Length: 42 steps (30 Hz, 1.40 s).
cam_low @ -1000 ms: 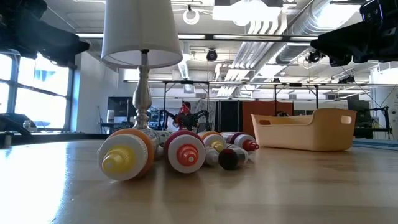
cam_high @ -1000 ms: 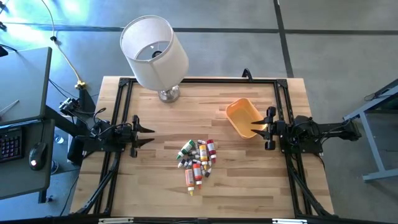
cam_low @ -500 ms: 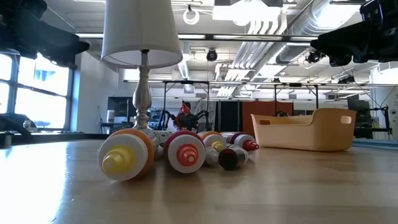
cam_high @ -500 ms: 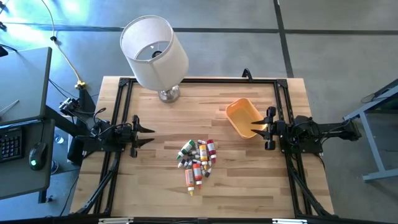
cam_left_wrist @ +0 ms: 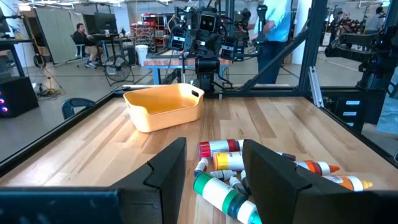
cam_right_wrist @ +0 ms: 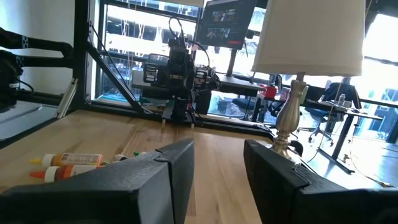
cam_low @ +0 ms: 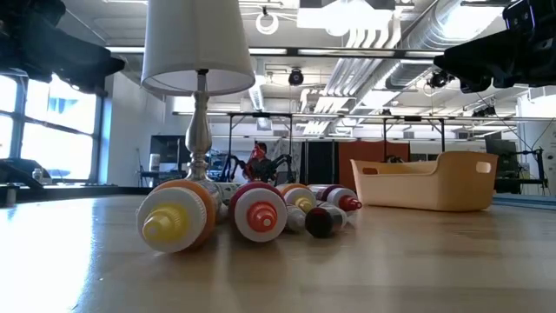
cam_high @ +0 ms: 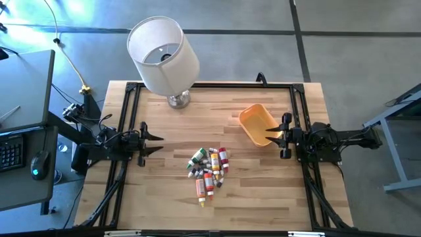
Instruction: Pick & Place food coloring
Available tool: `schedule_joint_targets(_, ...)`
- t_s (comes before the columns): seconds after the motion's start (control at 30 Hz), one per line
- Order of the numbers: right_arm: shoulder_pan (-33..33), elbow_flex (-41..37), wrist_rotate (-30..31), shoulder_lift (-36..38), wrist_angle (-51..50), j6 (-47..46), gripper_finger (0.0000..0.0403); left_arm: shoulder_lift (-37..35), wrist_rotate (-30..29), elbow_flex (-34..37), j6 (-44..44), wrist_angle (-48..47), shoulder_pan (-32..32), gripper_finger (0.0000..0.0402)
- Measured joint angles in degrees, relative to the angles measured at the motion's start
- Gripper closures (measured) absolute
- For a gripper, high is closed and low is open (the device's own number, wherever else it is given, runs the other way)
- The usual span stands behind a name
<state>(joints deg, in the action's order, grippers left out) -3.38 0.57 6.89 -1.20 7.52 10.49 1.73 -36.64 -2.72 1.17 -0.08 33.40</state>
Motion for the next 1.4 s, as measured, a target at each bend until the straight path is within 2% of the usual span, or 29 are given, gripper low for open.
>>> schedule_joint_targets(0.9, 0.0, 0.0, 0.0, 0.0, 0.0, 0.0, 0.0269, 0.0, 0.0, 0.0, 0.0, 0.0, 0.0, 0.0246)
schedule_joint_targets(1.07, 0.0, 0.0, 0.0, 0.0, 0.0, 0.0, 0.0269, 0.0, 0.1, 0.2, 0.0, 4.2, 0.0, 0.0246)
schedule_joint_targets(1.4, 0.0, 0.0, 0.4, 0.0, 0.0, 2.1, 0.0269, 0.0, 0.0, 0.1, 0.0, 5.0, 0.0, 0.0246)
